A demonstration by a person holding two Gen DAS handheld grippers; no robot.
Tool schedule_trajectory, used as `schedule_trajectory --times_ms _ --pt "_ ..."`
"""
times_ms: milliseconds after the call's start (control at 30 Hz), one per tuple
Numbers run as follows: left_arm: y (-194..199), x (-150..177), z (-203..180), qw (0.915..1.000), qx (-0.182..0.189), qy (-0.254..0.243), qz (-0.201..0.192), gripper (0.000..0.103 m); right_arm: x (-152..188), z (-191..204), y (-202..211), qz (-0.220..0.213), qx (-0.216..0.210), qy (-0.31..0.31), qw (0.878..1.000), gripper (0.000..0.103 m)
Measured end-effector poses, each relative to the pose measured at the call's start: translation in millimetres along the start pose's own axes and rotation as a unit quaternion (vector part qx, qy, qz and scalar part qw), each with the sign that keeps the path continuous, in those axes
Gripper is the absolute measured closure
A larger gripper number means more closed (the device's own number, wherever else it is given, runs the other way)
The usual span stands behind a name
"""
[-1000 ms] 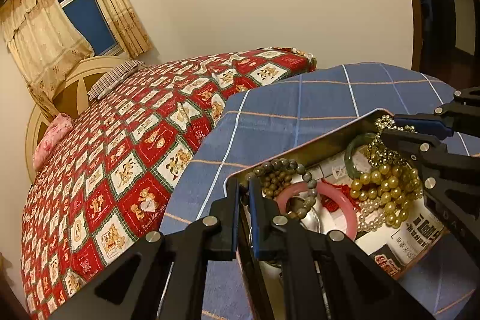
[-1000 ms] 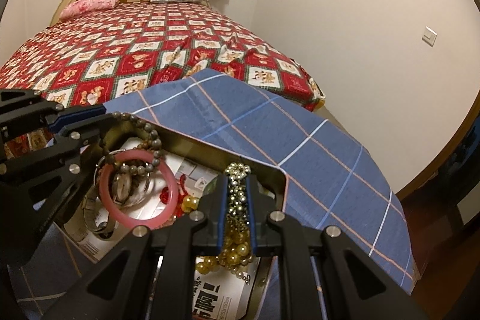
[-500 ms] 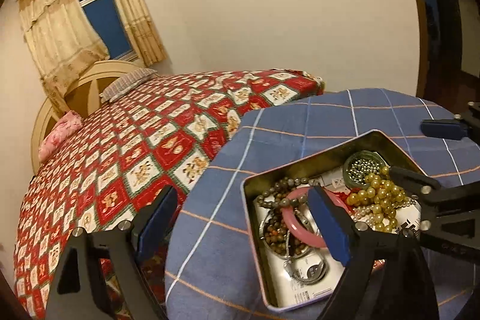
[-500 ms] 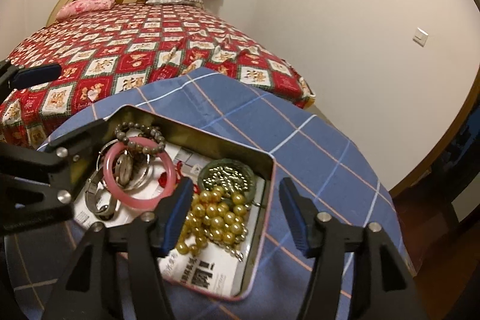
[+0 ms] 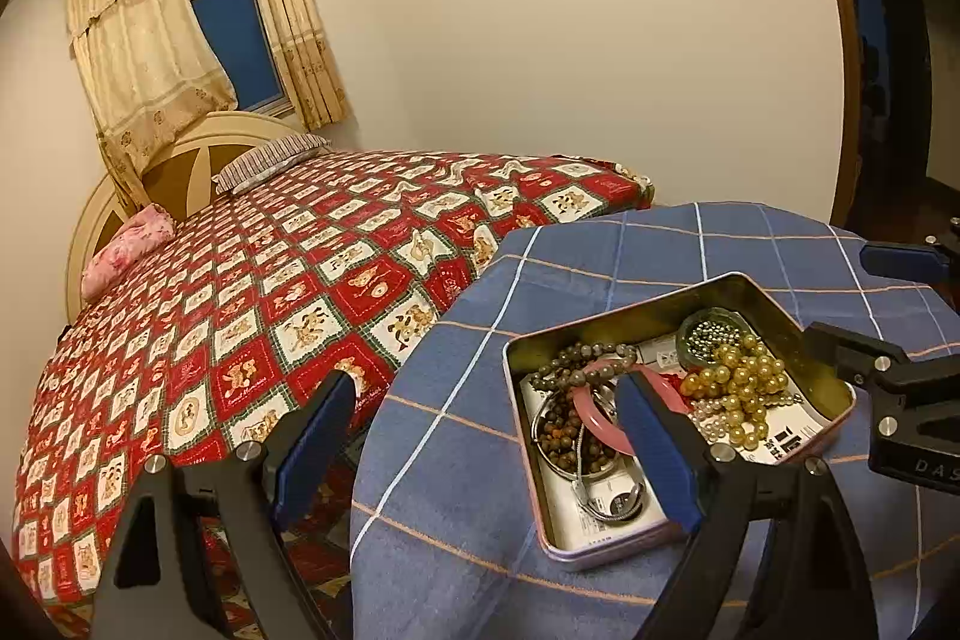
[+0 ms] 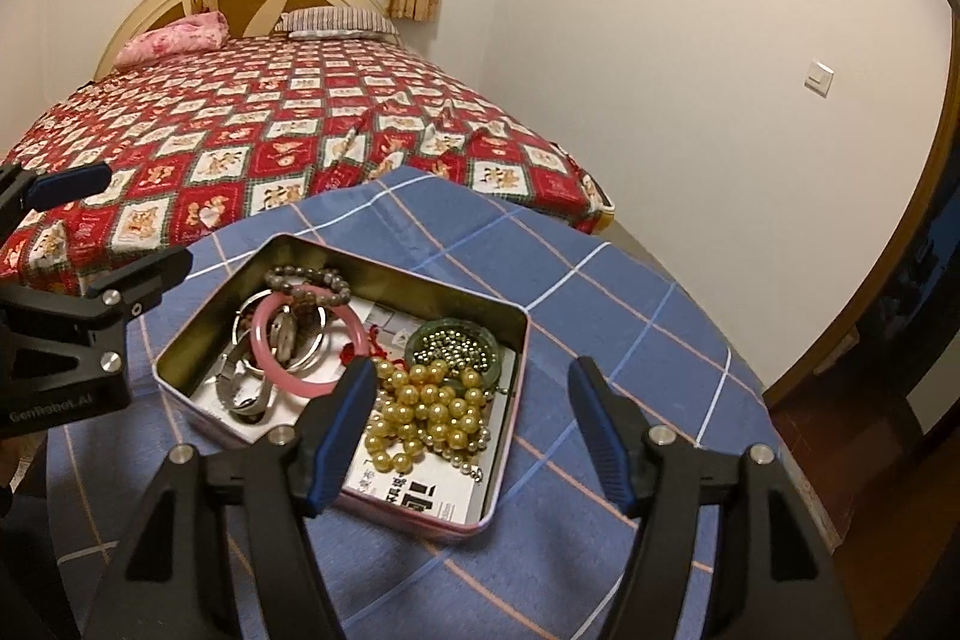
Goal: Organize jewelry
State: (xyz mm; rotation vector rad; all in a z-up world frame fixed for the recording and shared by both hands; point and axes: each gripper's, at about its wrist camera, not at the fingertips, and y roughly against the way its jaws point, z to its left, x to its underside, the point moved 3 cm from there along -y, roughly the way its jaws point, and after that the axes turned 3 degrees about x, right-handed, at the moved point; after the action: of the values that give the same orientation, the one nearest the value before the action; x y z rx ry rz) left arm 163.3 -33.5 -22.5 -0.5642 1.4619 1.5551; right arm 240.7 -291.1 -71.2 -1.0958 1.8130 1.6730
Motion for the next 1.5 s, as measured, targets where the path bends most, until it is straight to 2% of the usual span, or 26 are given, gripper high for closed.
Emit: schedule_trajectory --times_ms 1300,1500 --pt "8 -4 -10 0.9999 0.002 -0.011 0.002 0.015 6 -6 5 -0.001 0.002 -0.005 1.0 0.032" --pt "7 -4 -10 0.9998 -0.008 -0.018 0.006 0.014 6 -8 4 -0.002 0.005 -0.004 1.0 0.031"
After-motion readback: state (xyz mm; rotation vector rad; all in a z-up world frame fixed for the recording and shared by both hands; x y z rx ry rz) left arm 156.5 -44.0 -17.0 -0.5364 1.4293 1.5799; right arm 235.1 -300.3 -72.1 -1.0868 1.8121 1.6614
